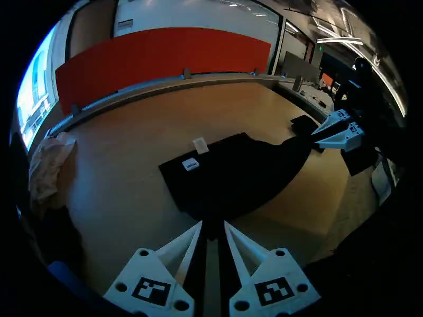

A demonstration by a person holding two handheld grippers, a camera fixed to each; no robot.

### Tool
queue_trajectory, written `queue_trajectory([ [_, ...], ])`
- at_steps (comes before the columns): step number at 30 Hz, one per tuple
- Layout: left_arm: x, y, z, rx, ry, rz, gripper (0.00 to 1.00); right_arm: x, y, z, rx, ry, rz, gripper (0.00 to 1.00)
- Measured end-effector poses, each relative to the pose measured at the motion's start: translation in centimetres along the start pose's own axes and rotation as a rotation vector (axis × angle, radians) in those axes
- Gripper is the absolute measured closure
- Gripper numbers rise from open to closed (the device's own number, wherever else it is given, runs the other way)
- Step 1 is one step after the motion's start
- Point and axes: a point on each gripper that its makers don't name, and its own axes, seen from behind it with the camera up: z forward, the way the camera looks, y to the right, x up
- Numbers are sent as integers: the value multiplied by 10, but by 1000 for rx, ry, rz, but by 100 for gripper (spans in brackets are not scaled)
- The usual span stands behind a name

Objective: Fold towel

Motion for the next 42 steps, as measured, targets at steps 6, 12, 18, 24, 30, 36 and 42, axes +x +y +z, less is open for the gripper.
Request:
queue_trajectory([
  [6, 2, 2, -5, -5, 0, 7, 87, 2, -2, -4, 4, -5, -11, 83],
  [12, 4, 3, -6, -7, 1, 3, 87, 2, -2, -5, 5, -8, -13, 83],
  [18, 7, 1, -4, -4, 4, -5, 87, 3, 0, -4, 5, -9, -13, 83],
  [24, 15, -6, 4, 8, 13, -7, 87, 8, 7, 2, -4, -12, -18, 83],
  [30, 25, -15, 18, 17, 23, -12, 87, 10, 21, 14, -20, -28, -13, 83],
  [36, 32, -26, 37, 29, 27, -17, 87, 14, 35, 29, -28, -29, 17, 83],
  [42, 37, -35, 51, 37, 29, -22, 87, 15, 48, 39, -40, -34, 24, 83],
])
